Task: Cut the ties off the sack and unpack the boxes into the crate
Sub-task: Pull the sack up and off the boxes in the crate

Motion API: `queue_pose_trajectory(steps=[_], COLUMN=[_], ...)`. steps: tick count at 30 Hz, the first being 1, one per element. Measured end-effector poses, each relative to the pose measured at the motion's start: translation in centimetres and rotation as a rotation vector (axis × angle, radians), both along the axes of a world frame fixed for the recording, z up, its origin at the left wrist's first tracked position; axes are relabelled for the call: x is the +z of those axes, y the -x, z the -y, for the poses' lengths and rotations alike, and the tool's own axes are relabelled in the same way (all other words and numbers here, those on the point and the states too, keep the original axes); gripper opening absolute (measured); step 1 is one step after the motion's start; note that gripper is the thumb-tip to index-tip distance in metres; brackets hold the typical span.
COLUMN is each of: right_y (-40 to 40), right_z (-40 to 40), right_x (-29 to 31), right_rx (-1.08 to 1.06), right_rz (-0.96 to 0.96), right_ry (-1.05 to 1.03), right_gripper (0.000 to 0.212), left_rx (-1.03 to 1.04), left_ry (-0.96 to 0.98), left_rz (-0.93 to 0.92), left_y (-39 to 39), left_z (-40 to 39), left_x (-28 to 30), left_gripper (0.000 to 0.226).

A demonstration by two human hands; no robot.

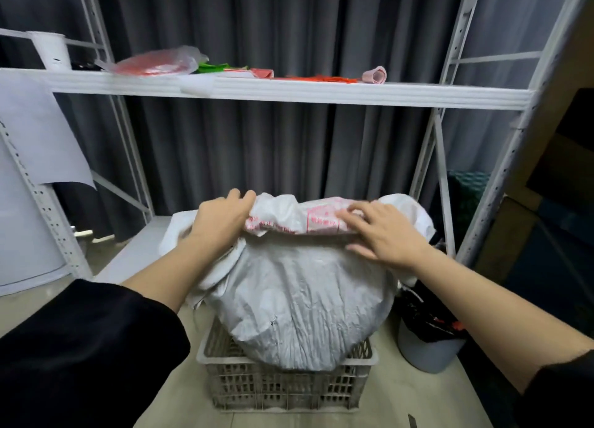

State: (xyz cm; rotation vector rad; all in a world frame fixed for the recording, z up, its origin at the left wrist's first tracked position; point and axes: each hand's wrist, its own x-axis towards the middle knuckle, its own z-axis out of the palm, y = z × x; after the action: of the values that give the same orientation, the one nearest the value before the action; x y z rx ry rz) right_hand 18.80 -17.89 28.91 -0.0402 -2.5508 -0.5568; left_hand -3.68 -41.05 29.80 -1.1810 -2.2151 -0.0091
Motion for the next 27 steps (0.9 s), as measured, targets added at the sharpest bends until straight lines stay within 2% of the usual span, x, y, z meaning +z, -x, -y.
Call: queue_pose_trajectory(steps=[2,4,5,6,7,10,12,14,17,19,21,22,24,25,27], right_y=[-0.4,-0.3,-0.1,0.3,0.8,2.3,3.2,4.0,4.8,4.8,4.3,3.9,3.3,3.0,2.4], right_z=[0.2,1.0,1.3,1.4,1.3,0.0,-0.6,-0.6,-0.3,-0.4,-0.5,-0.6,-0.6,-0.6,-0.5], right_x=[-1.7,-2.4,-2.5,-2.3,-2.0,-1.1,-0.9,-1.8,-3.8,-5.1,-6.0,-6.3,-6.8,-7.3,-8.3], right_rx=[0.037,0.013,-0.029,-0.086,-0.142,-0.274,-0.39,-0.46,-0.497,-0.485,-0.475,-0.467,-0.403,-0.329,-0.188], right_rz=[0.094,0.074,0.061,0.061,0.076,0.158,0.341,0.525,0.557,0.501,0.457,0.426,0.327,0.244,0.097], right_ry=[0.104,0.325,0.452,0.56,0.585,0.315,0.303,0.377,0.344,0.259,0.235,0.23,0.239,0.24,0.169], right_gripper=[0.049,0.039,0.039,0.048,0.063,0.111,0.125,0.127,0.11,0.08,0.057,0.049,0.034,0.029,0.035], left_rx=[-0.052,-0.164,-0.205,-0.24,-0.272,-0.37,-0.457,-0.518,-0.545,-0.528,-0.412,-0.302,-0.047,0.061,0.161], left_ry=[0.009,-0.005,0.003,0.024,0.046,0.083,0.116,0.204,0.341,0.321,0.274,0.288,0.385,0.429,0.5], left_rz=[-0.092,-0.191,-0.232,-0.268,-0.3,-0.367,-0.387,-0.349,-0.194,0.004,0.269,0.395,0.557,0.585,0.592], left_y=[0.4,0.9,1.0,1.1,1.3,2.1,2.6,2.6,1.7,0.7,0.2,0.4,0.7,0.8,0.6], left_z=[0.4,0.5,0.4,0.2,0.1,0.1,0.3,0.6,0.9,0.8,0.4,0.3,0.3,0.2,-0.2], left_x=[-1.2,-2.1,-2.5,-2.9,-3.4,-5.0,-5.9,-6.4,-6.3,-5.7,-4.8,-4.5,-3.8,-3.7,-4.1], left_gripper=[0.05,0.037,0.026,0.021,0.02,0.018,0.016,0.017,0.039,0.043,0.047,0.058,0.1,0.119,0.139])
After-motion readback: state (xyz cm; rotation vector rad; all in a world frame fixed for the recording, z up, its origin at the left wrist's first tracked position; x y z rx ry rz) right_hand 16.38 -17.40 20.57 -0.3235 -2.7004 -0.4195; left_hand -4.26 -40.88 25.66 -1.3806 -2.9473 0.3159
